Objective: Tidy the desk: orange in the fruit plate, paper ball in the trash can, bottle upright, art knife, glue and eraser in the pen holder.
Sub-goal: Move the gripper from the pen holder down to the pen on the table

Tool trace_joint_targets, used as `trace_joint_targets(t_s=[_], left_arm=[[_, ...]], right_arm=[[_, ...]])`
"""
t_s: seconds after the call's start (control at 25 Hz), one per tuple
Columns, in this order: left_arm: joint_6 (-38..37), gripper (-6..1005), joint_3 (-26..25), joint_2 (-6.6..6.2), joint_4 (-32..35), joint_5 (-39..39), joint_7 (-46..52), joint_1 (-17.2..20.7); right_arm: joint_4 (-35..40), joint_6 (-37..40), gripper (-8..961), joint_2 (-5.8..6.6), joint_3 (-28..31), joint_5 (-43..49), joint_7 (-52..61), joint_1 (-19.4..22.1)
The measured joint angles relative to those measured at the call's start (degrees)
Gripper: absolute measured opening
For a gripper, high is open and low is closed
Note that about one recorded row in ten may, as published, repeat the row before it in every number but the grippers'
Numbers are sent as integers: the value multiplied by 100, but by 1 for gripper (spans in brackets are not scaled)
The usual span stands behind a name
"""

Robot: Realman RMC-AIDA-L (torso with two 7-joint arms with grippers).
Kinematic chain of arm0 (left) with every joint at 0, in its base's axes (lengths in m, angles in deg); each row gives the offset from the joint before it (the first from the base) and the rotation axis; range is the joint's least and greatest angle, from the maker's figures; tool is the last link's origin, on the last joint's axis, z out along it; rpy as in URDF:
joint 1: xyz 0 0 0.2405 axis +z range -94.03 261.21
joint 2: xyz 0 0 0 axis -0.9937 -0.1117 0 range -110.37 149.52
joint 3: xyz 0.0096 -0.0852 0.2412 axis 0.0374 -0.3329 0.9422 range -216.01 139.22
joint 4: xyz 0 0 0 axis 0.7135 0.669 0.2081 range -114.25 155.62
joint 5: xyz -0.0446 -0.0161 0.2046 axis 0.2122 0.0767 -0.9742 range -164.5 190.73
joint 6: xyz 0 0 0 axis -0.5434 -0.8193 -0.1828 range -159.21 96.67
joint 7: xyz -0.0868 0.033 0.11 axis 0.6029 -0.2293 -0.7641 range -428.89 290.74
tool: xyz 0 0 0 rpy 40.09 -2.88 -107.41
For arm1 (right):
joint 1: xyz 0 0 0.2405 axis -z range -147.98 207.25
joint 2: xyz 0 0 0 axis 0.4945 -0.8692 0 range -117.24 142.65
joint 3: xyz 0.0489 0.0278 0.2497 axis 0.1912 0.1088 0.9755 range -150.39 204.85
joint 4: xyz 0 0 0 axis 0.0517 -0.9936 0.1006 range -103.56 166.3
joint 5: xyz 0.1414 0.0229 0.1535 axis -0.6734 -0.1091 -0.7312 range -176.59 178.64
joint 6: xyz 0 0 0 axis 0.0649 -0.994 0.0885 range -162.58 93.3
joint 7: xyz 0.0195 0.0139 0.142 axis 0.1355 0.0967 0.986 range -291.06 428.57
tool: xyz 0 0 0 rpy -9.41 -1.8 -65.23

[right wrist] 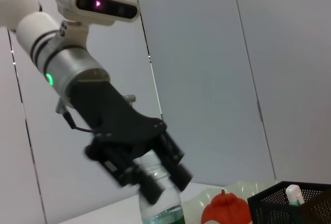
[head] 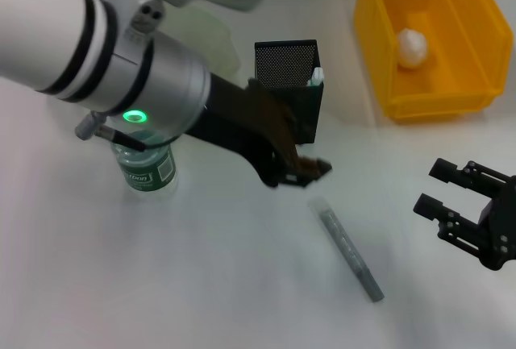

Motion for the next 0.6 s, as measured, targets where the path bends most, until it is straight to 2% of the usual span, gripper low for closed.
trace_joint_targets(t_s=[0.04, 0.24, 0.6], left_arm=[[-467, 439, 188, 16, 25, -140, 167, -336], [-570, 439, 651, 27, 81, -515, 179, -509], [-434, 438, 1240, 36, -32, -991, 56, -514]], right_arm=[[0, 1, 570, 0, 2, 0, -1, 10], [0, 1, 570, -4, 15, 0, -3, 47], [0, 1, 569, -8, 138, 0, -12, 110]])
